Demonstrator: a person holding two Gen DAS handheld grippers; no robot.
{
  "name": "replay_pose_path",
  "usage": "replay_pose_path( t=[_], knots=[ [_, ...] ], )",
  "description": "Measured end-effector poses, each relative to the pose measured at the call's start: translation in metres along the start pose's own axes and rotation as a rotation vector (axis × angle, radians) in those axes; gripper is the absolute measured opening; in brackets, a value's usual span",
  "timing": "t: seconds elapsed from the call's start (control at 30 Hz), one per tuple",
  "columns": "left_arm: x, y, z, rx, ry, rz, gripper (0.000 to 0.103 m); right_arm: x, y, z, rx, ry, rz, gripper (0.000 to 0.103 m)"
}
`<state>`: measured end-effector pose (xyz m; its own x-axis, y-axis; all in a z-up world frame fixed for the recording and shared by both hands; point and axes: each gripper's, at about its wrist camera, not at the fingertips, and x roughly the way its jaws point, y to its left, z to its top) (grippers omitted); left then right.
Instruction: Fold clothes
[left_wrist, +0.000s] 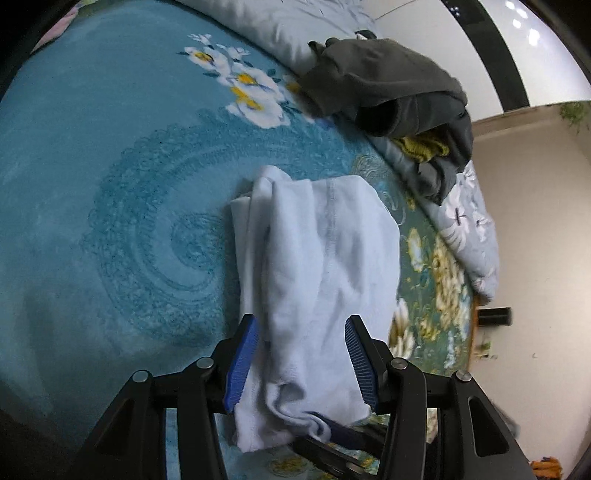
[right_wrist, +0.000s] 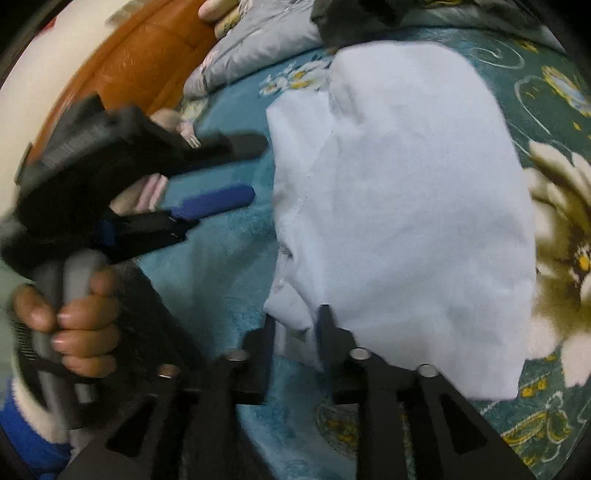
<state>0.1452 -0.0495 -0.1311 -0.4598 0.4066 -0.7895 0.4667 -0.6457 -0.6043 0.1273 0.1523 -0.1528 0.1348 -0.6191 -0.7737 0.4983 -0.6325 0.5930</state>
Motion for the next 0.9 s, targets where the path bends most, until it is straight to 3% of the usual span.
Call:
replay_pose_path(
  t=[0.17,0.3,0.53,0.73,0.83,0.9],
  knots=[
    [0.014,0.000,0.014,0.010,-0.011,0.062,0.053,-0.051,-0.032,-0.010,0.116,-0.143,-0.017,0.055],
    [0.031,0.001,0.031,0.037,0.004,0.083,0.053,-0.066,-0.082,-0.027,0.294,-0.184,-0.102,0.056],
    [0.042,0.006,0.053,0.060,-0.015,0.080,0.053,-0.041,-0.091,-0.036,0.381,-0.199,-0.028,0.056],
    [0.053,0.012,0.067,0.025,-0.005,-0.021,0.053,-0.044,-0.099,-0.038,0.439,-0.218,0.007,0.058],
    [0.059,0.013,0.067,0.031,0.010,-0.032,0.050,-0.045,-0.094,-0.040,0.439,-0.211,0.010,0.058],
    [0.059,0.014,0.067,0.034,0.005,-0.030,0.031,-0.054,-0.100,-0.044,0.448,-0.199,0.009,0.055]
  ],
)
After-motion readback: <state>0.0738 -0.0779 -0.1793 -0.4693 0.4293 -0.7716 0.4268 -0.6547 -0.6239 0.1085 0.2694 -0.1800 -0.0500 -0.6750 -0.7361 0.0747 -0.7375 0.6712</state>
